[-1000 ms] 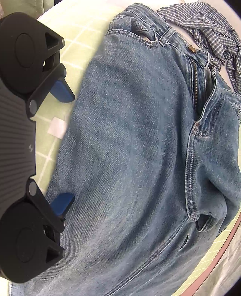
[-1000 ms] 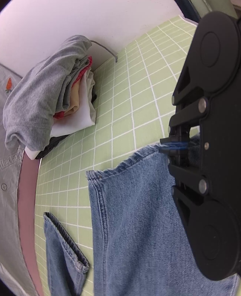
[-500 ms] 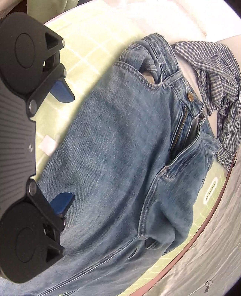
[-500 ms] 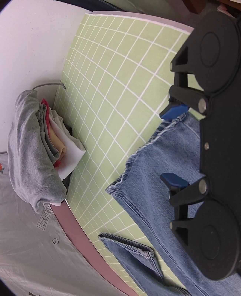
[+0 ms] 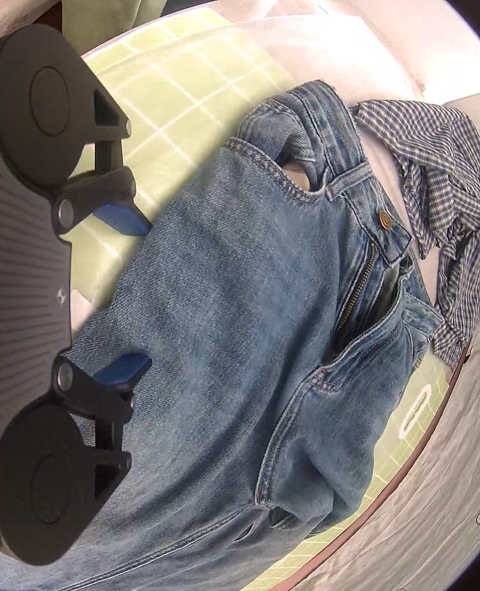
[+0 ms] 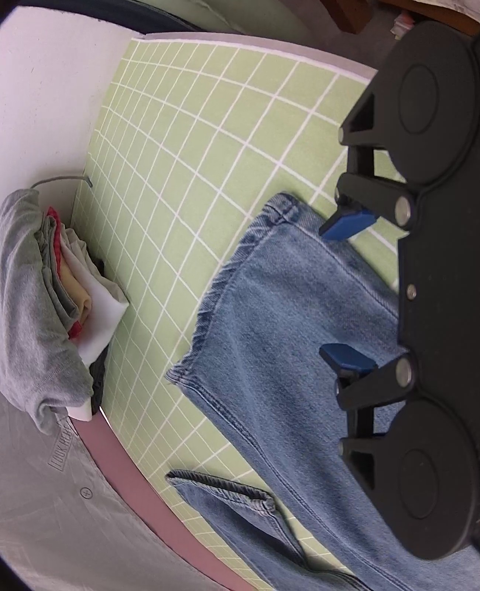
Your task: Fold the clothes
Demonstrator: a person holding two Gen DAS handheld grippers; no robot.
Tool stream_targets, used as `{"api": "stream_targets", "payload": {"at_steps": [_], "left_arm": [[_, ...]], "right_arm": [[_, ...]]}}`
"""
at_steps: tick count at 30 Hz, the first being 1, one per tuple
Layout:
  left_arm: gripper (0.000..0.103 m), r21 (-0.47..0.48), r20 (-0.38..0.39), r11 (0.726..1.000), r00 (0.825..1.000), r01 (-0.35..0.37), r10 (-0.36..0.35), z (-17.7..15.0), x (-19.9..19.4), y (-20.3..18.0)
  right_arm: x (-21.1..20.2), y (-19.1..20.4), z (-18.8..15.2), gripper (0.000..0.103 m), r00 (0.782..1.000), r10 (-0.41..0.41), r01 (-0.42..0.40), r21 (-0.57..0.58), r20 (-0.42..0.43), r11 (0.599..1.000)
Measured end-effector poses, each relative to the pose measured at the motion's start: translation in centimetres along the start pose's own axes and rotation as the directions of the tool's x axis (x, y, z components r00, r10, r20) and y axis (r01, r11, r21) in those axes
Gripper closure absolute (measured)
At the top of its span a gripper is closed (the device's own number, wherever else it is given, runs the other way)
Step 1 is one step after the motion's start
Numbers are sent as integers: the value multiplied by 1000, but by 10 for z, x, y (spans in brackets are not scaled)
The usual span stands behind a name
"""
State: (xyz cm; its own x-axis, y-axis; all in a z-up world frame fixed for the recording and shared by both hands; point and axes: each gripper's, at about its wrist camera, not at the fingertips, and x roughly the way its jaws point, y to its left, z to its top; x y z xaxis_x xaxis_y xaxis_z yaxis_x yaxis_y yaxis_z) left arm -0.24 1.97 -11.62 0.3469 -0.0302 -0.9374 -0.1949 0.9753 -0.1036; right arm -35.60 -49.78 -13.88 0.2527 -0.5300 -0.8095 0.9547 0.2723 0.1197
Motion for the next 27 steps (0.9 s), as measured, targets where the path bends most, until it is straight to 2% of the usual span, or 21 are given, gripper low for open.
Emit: {"api": "stream_targets", "payload": {"at_steps": [1, 2, 3, 4, 6, 8, 12, 17, 19, 25, 27], "left_arm": [[52, -12, 4, 1000, 1000, 5, -5, 0, -1, 1], [70, -25, 9, 1000, 1000, 11, -10, 0, -1, 2], [85, -37, 13, 999, 1000, 16, -15, 0, -2, 2], [87, -49, 18, 999, 1000, 21, -21, 0, -3, 3], [92, -88, 30, 995, 999, 35, -33, -2, -3, 7], [94, -105, 45, 994, 998, 38, -34, -7, -4, 9], [96, -7, 68, 1000, 998, -5, 6, -19, -11, 8], [99, -73, 59, 997, 998, -5, 9, -30, -18, 31], [99, -67, 58, 997, 998, -23, 27, -33, -20, 34], [99, 10, 111, 999, 993, -50, 49, -31, -34, 15], [95, 39, 138, 998, 989, -53, 47, -30, -42, 6]], "right_arm": [[1, 3, -2, 50, 1000, -4, 4, -23, -5, 1000], [1, 6, -3, 54, 1000, -16, 16, -56, -1, 998], [1, 8, -4, 63, 1000, -27, 27, -89, 5, 996], [0, 10, -5, 69, 999, -39, 40, -121, 12, 992], [-1, 9, -5, 89, 999, -49, 52, -149, 23, 987], [-2, 5, -4, 98, 998, -56, 60, -157, 30, 986], [-5, -4, -5, 100, 998, -58, 63, -178, 36, 982], [-6, -6, -9, 100, 997, -67, 72, -199, 32, 977], [-7, -4, -9, 100, 997, -74, 79, -213, 31, 974], [-8, 3, -8, 99, 997, -72, 78, -287, 29, 955], [-10, 3, -7, 96, 998, -63, 68, -281, 29, 957]]}}
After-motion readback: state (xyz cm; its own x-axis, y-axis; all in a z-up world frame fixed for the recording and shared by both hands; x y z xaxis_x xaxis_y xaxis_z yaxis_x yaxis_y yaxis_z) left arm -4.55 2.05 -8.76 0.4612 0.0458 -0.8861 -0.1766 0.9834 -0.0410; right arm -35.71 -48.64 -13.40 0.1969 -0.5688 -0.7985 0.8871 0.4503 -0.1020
